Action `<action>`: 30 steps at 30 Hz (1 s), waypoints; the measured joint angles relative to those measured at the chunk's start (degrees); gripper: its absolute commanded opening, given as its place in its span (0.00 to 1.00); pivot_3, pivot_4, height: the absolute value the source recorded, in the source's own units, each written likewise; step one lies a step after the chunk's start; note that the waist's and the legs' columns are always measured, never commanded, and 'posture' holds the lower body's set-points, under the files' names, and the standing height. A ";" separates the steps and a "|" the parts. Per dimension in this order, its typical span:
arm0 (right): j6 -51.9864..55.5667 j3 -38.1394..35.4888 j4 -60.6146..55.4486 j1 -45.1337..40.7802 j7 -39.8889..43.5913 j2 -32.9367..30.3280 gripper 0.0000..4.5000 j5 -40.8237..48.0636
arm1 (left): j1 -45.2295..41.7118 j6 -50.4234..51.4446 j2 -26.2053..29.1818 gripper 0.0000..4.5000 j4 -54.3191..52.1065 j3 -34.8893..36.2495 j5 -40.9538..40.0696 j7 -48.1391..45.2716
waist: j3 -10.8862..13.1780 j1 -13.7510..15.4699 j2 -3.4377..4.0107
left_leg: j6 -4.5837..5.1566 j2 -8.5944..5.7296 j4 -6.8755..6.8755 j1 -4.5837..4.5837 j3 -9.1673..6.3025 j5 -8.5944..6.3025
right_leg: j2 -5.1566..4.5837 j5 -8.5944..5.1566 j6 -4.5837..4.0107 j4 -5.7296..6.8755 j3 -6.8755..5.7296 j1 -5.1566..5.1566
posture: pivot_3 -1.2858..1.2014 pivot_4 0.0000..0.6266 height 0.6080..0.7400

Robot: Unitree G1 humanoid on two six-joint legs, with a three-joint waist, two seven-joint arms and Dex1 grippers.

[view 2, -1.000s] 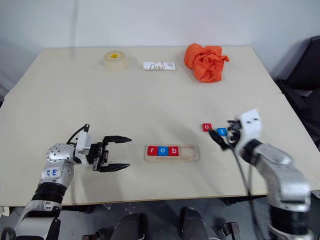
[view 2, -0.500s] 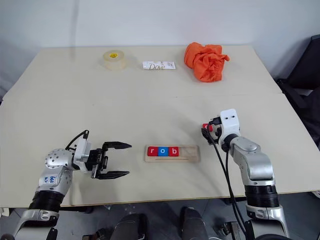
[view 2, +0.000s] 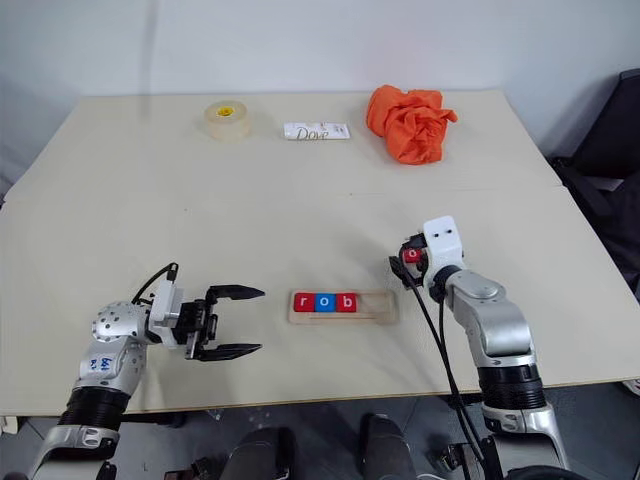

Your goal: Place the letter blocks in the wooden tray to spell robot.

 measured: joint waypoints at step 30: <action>6.88 1.22 -2.94 -2.76 -1.26 0.75 0.32 -0.19 | -0.09 -1.32 -1.37 1.00 0.56 0.00 0.15 1.39 | 0.00 0.00 0.00 | 0.00 0.00 -0.02 -0.01 0.00 0.00 | -0.01 0.00 0.00 -0.02 0.00 -0.02 | 0.52 0.24 1.00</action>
